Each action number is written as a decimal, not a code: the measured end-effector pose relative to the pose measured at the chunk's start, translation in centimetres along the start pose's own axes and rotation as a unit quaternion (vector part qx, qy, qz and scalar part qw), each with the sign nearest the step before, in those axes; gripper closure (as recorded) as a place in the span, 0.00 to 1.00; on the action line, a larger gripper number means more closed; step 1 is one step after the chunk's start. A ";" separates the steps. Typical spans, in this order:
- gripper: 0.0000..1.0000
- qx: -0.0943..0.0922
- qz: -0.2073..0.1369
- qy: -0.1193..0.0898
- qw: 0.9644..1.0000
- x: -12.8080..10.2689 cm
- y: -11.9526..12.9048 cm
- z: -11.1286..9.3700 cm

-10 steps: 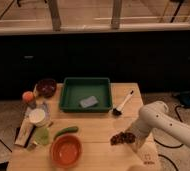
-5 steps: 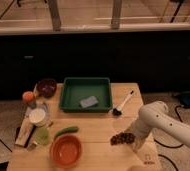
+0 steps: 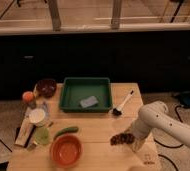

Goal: Place grapes in red bowl

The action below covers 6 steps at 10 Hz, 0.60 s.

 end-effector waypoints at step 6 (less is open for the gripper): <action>0.36 -0.002 0.002 -0.006 1.000 -0.4 0.2 0.0</action>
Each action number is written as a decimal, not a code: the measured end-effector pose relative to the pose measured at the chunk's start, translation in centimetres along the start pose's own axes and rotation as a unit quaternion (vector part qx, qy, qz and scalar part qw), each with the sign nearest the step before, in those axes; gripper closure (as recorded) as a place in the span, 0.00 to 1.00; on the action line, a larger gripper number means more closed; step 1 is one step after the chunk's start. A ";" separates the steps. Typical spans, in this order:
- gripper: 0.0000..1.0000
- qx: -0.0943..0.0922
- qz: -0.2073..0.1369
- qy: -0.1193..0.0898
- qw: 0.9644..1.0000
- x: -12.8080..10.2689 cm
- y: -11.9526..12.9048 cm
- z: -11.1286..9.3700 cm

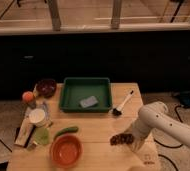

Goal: Place grapes in red bowl

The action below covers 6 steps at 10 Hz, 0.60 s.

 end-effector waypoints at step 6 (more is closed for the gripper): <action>0.37 -0.001 0.003 -0.006 1.000 -0.4 0.2 0.0</action>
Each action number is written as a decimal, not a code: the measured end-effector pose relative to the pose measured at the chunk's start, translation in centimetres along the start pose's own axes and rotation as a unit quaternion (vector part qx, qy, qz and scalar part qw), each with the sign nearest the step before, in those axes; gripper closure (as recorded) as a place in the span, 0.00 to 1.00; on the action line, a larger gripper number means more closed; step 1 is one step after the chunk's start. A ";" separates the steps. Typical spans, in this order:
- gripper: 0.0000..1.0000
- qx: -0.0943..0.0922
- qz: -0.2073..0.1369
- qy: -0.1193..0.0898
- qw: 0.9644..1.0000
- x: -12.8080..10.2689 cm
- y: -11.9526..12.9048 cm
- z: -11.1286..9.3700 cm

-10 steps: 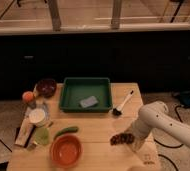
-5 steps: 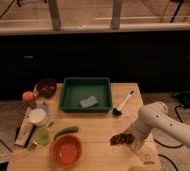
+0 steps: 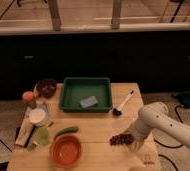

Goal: Place grapes in red bowl

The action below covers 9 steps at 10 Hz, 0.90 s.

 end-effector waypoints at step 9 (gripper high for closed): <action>0.57 -0.001 0.002 -0.009 1.000 -1.0 0.4 -0.1</action>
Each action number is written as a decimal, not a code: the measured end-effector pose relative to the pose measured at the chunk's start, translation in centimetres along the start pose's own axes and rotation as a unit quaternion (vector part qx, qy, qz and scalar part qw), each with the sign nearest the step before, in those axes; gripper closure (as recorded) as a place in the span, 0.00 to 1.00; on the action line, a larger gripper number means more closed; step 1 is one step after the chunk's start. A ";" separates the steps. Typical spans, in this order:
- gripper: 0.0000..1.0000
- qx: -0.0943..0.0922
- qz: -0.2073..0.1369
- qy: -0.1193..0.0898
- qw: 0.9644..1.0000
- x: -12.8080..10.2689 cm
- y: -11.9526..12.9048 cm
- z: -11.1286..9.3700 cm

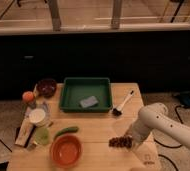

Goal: Place grapes in red bowl

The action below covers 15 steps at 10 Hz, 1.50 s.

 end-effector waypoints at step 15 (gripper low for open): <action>0.97 0.016 -0.049 0.036 0.998 -5.0 -0.3 -5.3</action>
